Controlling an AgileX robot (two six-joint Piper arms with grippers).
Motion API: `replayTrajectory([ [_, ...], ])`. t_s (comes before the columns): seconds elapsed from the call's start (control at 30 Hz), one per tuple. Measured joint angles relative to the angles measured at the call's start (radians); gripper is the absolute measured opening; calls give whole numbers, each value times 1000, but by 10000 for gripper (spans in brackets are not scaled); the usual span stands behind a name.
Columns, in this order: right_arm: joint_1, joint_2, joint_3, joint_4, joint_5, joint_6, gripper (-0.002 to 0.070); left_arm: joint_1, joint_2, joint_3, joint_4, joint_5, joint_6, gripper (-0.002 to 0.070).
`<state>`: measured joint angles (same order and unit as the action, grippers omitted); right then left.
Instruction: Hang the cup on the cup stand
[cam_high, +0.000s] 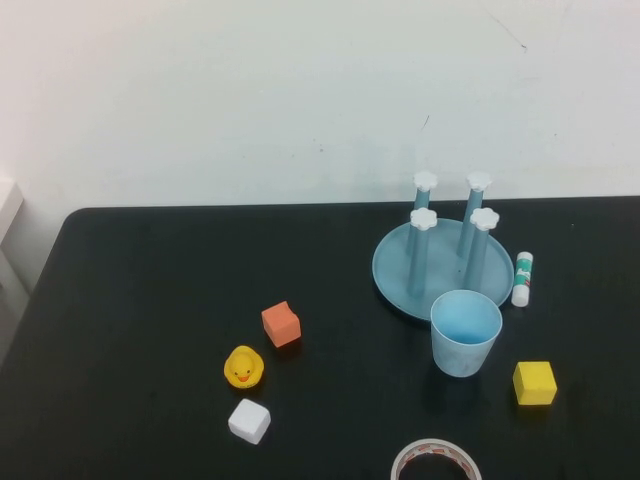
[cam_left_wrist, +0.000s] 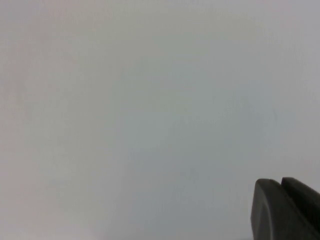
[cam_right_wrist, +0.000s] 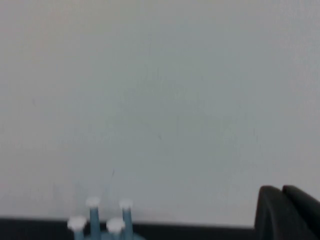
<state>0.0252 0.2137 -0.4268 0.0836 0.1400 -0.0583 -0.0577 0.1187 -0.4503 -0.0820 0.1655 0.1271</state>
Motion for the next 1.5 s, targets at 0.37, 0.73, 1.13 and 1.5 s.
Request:
replayTrajectory([
  [0.37,0,718,-318,195,430,-297,-1,0,399,-112,-55,403,17,-1],
  [0.73,137,1354,-478,654,288,-806,223,0,449,-112,-68,332,18,-1],
  [1.13,181,1738,-722,676,268,-830,452,0,451,-112,-239,313,19,-1],
  [1.5,181,1846,-757,694,240,-832,165,0,515,-112,-476,225,31,10],
])
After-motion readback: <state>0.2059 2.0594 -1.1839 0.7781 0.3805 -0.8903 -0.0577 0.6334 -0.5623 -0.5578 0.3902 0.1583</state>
